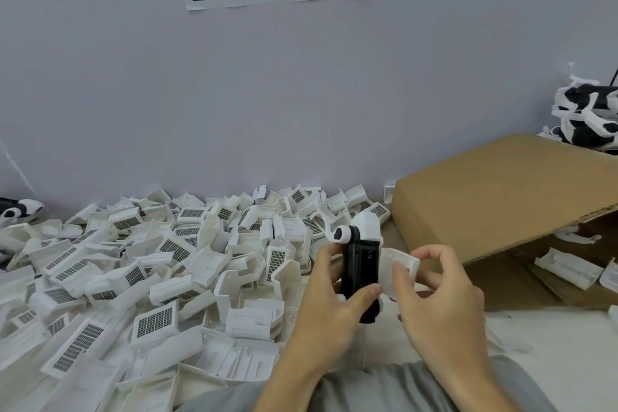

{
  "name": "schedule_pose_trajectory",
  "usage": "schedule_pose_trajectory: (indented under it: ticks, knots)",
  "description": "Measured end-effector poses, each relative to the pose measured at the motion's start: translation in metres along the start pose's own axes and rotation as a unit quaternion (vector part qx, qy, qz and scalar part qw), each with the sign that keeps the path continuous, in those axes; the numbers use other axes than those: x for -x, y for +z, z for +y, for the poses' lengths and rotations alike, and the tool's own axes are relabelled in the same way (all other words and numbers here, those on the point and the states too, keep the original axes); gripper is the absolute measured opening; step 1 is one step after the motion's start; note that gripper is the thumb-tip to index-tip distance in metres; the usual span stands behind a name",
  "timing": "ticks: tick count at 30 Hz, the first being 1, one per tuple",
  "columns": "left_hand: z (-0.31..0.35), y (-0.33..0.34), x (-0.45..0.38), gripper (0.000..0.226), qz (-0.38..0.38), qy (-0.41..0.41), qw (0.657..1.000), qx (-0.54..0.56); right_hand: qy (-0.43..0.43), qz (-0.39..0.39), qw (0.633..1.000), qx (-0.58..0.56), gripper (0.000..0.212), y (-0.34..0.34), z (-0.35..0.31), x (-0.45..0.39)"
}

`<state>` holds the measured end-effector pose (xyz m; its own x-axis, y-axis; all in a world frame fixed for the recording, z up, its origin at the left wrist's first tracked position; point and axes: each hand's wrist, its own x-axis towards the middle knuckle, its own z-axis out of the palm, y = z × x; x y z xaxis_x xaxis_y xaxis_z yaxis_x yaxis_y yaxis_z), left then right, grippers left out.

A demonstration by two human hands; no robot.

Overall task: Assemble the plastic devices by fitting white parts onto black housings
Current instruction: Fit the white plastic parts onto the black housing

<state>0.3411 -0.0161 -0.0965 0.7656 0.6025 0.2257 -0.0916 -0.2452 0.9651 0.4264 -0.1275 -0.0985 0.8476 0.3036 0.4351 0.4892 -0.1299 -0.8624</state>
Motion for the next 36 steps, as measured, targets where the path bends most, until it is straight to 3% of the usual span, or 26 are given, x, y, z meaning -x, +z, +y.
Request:
schedule_pose_trajectory:
  ticks: [5,9,14,21,30,36]
  knots:
    - [0.001,0.001,0.0,0.043,-0.005,-0.01,0.999,0.04,-0.024,-0.092,0.994,-0.055,0.021,0.004,-0.001,0.001]
    - [0.0,0.0,0.0,0.043,0.005,-0.011,0.999,0.052,-0.041,-0.111,0.991,-0.064,0.023,0.004,0.0,0.001]
    - [0.003,0.001,0.0,0.039,-0.011,-0.004,0.997,0.082,-0.018,-0.097,0.991,-0.086,0.026,0.005,0.004,-0.001]
    - [0.004,-0.001,-0.002,0.051,0.002,-0.008,0.996,0.088,-0.001,-0.071,0.994,-0.083,0.025,0.006,0.01,-0.002]
    - [0.008,-0.001,0.004,0.053,-0.079,0.027,0.993,0.089,-0.039,-0.053,0.995,-0.075,0.009,0.005,0.0,-0.003]
    - [0.011,0.001,0.006,0.054,-0.119,0.048,0.989,0.08,-0.049,-0.034,0.996,-0.062,0.012,0.005,-0.001,-0.003]
